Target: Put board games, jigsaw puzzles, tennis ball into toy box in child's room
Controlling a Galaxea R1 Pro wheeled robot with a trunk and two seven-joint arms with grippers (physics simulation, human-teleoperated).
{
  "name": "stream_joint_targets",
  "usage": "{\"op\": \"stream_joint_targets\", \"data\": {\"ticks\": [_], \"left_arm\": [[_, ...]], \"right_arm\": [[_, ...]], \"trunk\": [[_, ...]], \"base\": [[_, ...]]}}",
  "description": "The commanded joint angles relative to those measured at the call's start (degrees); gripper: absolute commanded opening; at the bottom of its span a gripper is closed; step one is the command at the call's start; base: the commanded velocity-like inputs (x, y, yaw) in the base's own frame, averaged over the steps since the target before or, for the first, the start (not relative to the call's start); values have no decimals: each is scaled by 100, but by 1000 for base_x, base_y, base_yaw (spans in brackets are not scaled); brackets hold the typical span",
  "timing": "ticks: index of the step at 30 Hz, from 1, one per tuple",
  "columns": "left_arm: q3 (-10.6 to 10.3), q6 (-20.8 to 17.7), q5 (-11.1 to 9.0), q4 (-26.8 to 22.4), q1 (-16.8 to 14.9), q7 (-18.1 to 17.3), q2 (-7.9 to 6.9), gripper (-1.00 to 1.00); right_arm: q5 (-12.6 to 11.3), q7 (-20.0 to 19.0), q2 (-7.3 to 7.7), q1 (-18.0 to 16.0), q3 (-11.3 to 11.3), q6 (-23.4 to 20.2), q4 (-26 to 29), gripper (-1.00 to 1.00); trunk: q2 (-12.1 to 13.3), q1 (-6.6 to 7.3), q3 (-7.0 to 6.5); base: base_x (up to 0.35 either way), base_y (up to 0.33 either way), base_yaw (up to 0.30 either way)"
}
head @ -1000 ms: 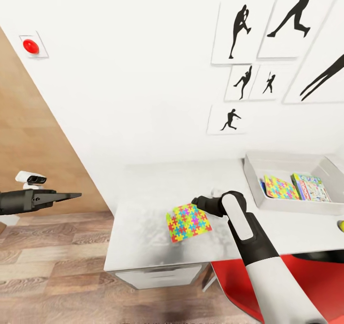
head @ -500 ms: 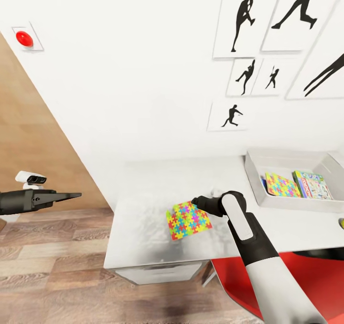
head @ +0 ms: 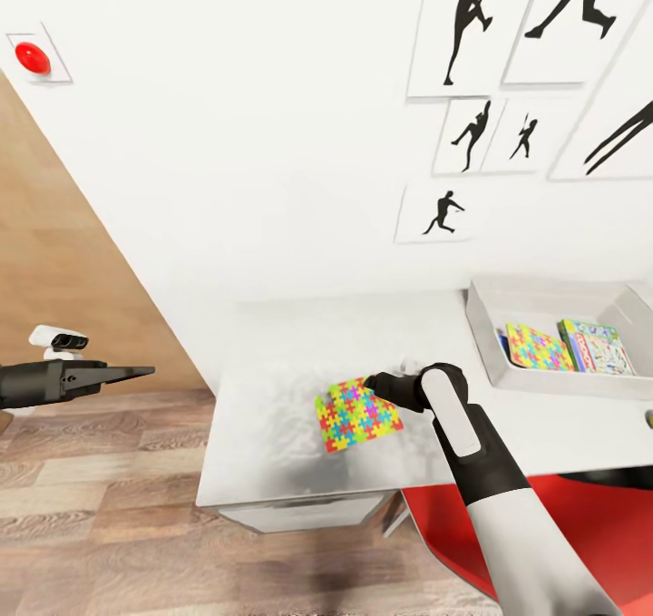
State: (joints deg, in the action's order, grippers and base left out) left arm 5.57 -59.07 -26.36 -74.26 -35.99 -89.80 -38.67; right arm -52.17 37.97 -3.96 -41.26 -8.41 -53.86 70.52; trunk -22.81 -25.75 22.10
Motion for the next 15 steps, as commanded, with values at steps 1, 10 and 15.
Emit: {"op": "stream_joint_targets", "data": {"ticks": [1, 10, 15], "left_arm": [[-3, -61, -1, -1, -4, -20, -3, 100], [-3, -61, -1, -1, -4, -20, -1, 100], [-3, -61, -1, -1, -4, -20, -1, 100]], "right_arm": [[-52, 60, 0, -5, -3, -9, 5, 100], [-48, 62, -4, -5, -11, -7, 13, 100], [-48, 62, 0, -5, -11, -7, 14, 100]], "trunk": [[-11, -3, 20], [-11, -3, 104], [-11, -3, 151]], "base": [[0, 0, 0], [0, 0, 0], [0, 0, 0]]}}
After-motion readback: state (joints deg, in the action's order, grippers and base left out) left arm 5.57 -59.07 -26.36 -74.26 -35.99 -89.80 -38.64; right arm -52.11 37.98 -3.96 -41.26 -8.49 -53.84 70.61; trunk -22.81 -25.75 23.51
